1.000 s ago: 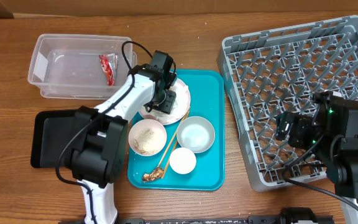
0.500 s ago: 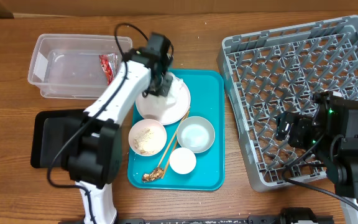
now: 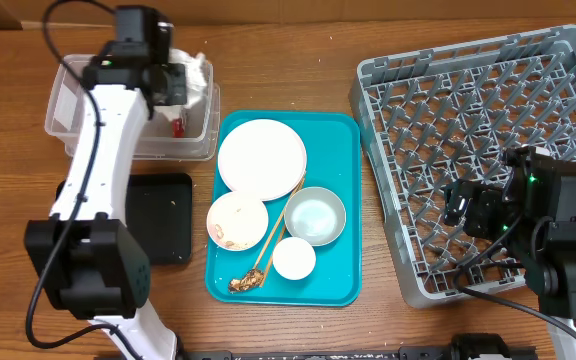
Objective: Sort waste into correct bins and load items into the dishwasher
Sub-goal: 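Grasp the white tissue on the plate with left gripper, drop in bin, then grasp the pink bowl of rice with the left gripper and lift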
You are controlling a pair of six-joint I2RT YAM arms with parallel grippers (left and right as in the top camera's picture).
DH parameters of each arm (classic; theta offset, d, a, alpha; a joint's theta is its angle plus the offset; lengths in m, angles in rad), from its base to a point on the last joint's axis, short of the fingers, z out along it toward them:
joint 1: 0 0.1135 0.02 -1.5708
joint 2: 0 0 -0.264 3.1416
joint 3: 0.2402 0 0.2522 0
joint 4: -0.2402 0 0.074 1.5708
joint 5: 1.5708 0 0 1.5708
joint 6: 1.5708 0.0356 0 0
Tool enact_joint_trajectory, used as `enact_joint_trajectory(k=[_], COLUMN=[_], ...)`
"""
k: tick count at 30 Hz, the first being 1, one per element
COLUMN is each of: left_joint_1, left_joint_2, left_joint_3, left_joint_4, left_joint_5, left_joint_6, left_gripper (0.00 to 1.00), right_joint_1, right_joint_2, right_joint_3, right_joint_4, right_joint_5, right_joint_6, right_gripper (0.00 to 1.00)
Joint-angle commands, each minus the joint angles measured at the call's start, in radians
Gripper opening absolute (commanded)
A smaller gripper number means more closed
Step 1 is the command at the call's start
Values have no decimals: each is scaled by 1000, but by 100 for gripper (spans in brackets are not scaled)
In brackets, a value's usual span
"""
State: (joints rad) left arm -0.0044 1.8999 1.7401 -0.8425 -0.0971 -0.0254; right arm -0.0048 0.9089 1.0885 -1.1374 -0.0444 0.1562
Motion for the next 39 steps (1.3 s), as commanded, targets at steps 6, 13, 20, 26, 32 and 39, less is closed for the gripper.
enact_joint_trajectory(k=[6,13,20,26,32,39], left_joint_1=[35,34,28,-12,-83,-190], left_joint_2=[10,10,10,10,9,7], left_joint_3=[1,1,1,1,1,1], left_joint_4=[16,-11,-98,-228,-390,-544], left_joint_5=[-6,-5,68,129,169,172], left_joint_6=[-5,-5,-5,-37,-82,-148], left_gripper=[41,63,68,77,79,78], right_joint_1=[4,4,4,4,4,4], right_joint_2=[-9,-9,-9,-9,-9,-9], right_joint_3=[31,31,31,31,31,31], right_joint_4=[6,5,5,5,5,4], right_joint_5=[10,10,10,10,10,10], right_joint_6=[-6,-6,-6,-6,-6,-6], right_gripper=[100,100,100,100,100,100])
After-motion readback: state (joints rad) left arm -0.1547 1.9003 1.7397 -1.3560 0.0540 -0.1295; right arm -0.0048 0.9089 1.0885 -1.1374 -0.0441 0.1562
